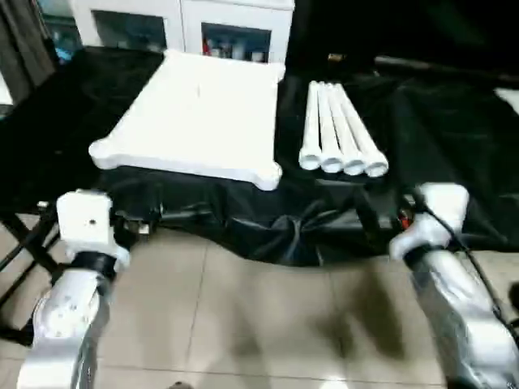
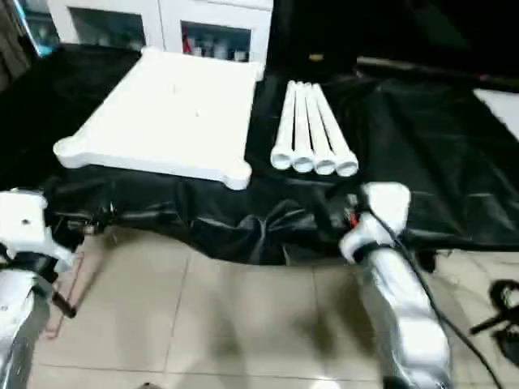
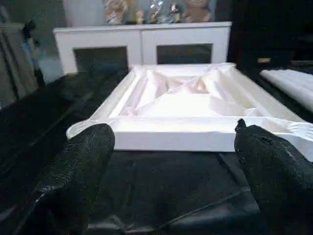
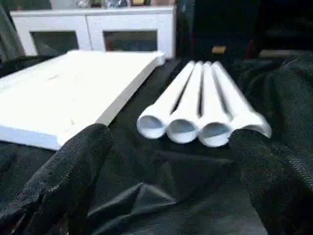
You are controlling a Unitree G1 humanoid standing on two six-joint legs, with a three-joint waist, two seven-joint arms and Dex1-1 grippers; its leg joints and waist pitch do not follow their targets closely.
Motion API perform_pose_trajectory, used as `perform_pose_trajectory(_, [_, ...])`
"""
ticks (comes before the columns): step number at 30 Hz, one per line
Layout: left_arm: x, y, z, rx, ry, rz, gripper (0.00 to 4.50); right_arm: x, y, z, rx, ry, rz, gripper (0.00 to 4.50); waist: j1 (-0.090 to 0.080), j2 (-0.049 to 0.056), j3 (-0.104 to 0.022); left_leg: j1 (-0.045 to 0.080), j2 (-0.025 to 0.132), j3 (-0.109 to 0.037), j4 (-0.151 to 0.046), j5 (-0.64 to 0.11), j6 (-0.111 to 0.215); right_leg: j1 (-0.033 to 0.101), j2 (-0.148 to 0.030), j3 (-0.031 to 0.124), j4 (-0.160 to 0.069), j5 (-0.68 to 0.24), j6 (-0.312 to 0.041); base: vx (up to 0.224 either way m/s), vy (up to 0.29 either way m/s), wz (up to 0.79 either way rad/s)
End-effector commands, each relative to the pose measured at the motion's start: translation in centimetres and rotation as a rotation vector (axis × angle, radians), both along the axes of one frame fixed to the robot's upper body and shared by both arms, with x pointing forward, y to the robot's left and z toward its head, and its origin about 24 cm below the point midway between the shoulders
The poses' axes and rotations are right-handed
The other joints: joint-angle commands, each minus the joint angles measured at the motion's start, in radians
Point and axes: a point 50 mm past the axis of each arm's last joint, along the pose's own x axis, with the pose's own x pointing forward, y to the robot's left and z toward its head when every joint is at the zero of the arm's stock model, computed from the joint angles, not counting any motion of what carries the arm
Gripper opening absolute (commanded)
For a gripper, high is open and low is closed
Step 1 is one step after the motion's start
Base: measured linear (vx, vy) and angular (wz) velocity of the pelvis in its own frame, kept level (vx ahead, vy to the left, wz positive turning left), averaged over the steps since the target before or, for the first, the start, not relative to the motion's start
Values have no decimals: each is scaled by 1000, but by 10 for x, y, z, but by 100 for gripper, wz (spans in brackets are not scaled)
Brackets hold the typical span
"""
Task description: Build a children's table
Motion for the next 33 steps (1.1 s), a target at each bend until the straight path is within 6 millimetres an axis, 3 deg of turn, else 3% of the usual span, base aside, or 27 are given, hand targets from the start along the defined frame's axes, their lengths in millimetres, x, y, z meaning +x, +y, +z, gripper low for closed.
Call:
perform_pose_trajectory(1, [11, -10, 11, -29, -43, -39, 443, 3, 4, 3, -15, -16, 22, 437, -4, 51, -53, 31, 14, -5, -63, -108, -75, 9, -23, 28, -57, 228, -99, 0, 0, 0])
perform_pose_trajectory(2, [12, -11, 11, -31, -46, -44, 443, 3, 5, 3, -15, -18, 24, 437, -4, 37, -52, 27, 12, -3, -63, -114, -72, 14, -23, 29, -56, 233, -106, 0, 0, 0])
perform_pose_trajectory(4, [23, -18, 14, -52, -41, -75, 443, 7, 7, 10, -6, -36, 25, 437, -2, 36, -51, 18, 9, -2, -64, -118, -57, 22, -28, 32, -55, 210, -115, 0, 0, 0])
perform_pose_trajectory(5, [29, -20, 15, -53, -41, -92, 443, 10, 10, 13, -17, -40, 28, 437, -4, 16, -49, 15, 8, 0, -64, -119, -47, 24, -28, 33, -58, 186, -114, 0, 0, 0])
perform_pose_trajectory(7, [37, -19, 12, -13, -23, -103, 443, 14, 13, 10, -9, -21, -4, 437, -5, 42, -51, 14, 6, -2, -64, -120, -45, 22, -35, 35, -60, 118, -111, 0, 0, 0])
perform_pose_trajectory(8, [39, -18, 12, -1, -19, -98, 443, 15, 14, 9, -8, -18, -9, 437, -7, 37, -50, 12, 5, -2, -66, -141, -47, 25, -34, 35, -62, 88, -106, 0, 0, 0])
perform_pose_trajectory(9, [40, -16, 10, 2, -7, -89, 443, 14, 16, 7, -6, -8, -4, 437, -10, 33, -49, 18, 8, -3, -71, -218, -54, 31, -35, 35, -68, -16, -96, 0, 0, 0])
perform_pose_trajectory(11, [37, -11, 8, -10, 0, -61, 443, 12, 19, -2, -32, 37, -1, 437, -16, 38, -49, 27, 10, -1, -77, -313, -46, 35, -31, 34, -81, -138, -99, 0, 0, 0])
perform_pose_trajectory(12, [36, -9, 5, -16, 16, -43, 443, 12, 20, -7, -46, 59, -8, 437, -20, 48, -47, 34, 8, 1, -80, -364, -32, 36, -24, 30, -90, -195, -114, 0, 0, 0])
perform_pose_trajectory(14, [33, -6, 1, -11, 29, -15, 443, 12, 20, -12, -83, 87, -22, 437, -28, 52, -43, 47, 3, 6, -84, -423, -6, 46, -16, 23, -107, -258, -146, 0, 0, 0])
perform_pose_trajectory(15, [31, -7, -2, -16, 42, -11, 443, 11, 22, -10, -77, 80, -3, 437, -25, 46, -43, 45, 3, 7, -86, -400, 14, 55, -18, 24, -112, -252, -161, 0, 0, 0])
perform_pose_trajectory(17, [28, -11, -5, -23, 54, -19, 443, 11, 26, -8, -60, 65, 17, 437, -20, 53, -55, 41, 3, 8, -83, -295, 42, 70, -18, 25, -100, -124, -180, 60, 11, 3])
perform_pose_trajectory(18, [25, -13, -6, -24, 58, -26, 443, 11, 30, -8, -56, 62, 33, 437, -15, 48, -64, 37, 1, 9, -78, -222, 67, 80, -16, 22, -88, -21, -192, 66, 9, 3])
perform_pose_trajectory(19, [23, -14, -6, -23, 60, -30, 443, 11, 32, -9, -58, 63, 43, 437, -14, 43, -66, 36, 0, 10, -76, -191, 82, 82, -13, 21, -85, 26, -195, 69, 8, 2])
perform_pose_trajectory(20, [21, -14, -6, -30, 59, -21, 443, 11, 36, -8, -97, 47, 75, 437, -13, 45, -68, 25, -6, 8, -70, -128, 105, 93, -10, 18, -76, 109, -194, 71, 16, 1])
perform_pose_trajectory(22, [18, -14, -3, -23, 49, -13, 443, 9, 42, -5, -80, 44, 134, 437, -11, 36, -68, 34, -7, 8, -64, -97, 137, 92, -4, 15, -70, 169, -191, 69, 14, 3])
perform_pose_trajectory(23, [18, -15, -2, -27, 47, -20, 443, 9, 42, -3, -75, 36, 143, 437, -9, 38, -68, 33, -7, 9, -64, -98, 144, 94, -6, 16, -69, 175, -192, 0, 0, 0])
perform_pose_trajectory(24, [18, -15, -2, -25, 47, -22, 443, 9, 43, -3, -86, 27, 145, 437, 12, 42, -74, -43, -48, -17, -42, -35, 266, 157, -45, -31, -97, 215, -121, 0, 0, 0])
perform_pose_trajectory(25, [17, -14, -3, -20, 45, -20, 443, 8, 43, -3, -100, 24, 147, 437, 6, 40, -68, -42, -45, -32, -39, -8, 316, 153, -55, -46, -105, 211, -105, 42, -5, 44])
perform_pose_trajectory(26, [17, -14, -3, -16, 44, -17, 443, 8, 43, -4, -108, 23, 148, 437, 1, 50, -68, -43, -54, -50, -24, 70, 377, 166, -41, -77, -109, 183, -95, 65, 10, 69])
perform_pose_trajectory(27, [16, -13, -3, -16, 46, -12, 443, 8, 44, -5, -118, 26, 151, 437, -1, 63, -60, -4, -50, -75, -30, 112, 416, 147, -24, -106, -107, 103, -118, 65, 10, 69])
perform_pose_trajectory(28, [16, -12, -4, -18, 51, -3, 443, 9, 44, -6, -137, 29, 157, 437, -12, 60, -59, 20, -49, -106, -28, 178, 472, 144, 0, -117, -91, 50, -139, 78, 14, 63])
perform_pose_trajectory(29, [15, -12, -5, -18, 53, -5, 443, 8, 46, -5, -128, 26, 173, 437, -12, 65, -56, 30, -49, -120, -30, 201, 498, 140, 9, -124, -86, 20, -140, 97, -20, 45])
perform_pose_trajectory(30, [14, -12, -5, -19, 57, -6, 443, 6, 48, -5, -121, 22, 193, 437, -48, 64, -62, 154, 57, -167, -39, 172, 526, 19, 10, -88, -6, -86, -173, 97, -20, 45])
perform_pose_trajectory(31, [13, -12, -5, -18, 58, -8, 443, 5, 49, -5, -117, 22, 197, 437, -46, 62, -58, 161, 84, -187, -46, 163, 548, 1, -2, -72, 19, -119, -163, 79, -43, 23])
perform_pose_trajectory(32, [12, -13, -6, -18, 60, -12, 443, 4, 49, -7, -105, 28, 203, 437, -33, 55, -48, 152, 89, -180, -49, 107, 559, -20, -25, -40, 33, -108, -131, 20, -54, 5])
perform_pose_trajectory(33, [12, -13, -6, -18, 61, -13, 443, 3, 49, -8, -101, 34, 202, 437, -23, 34, -33, 91, 29, -122, -48, 3, 487, 20, -55, -7, -34, -35, -155, 20, -54, 5])
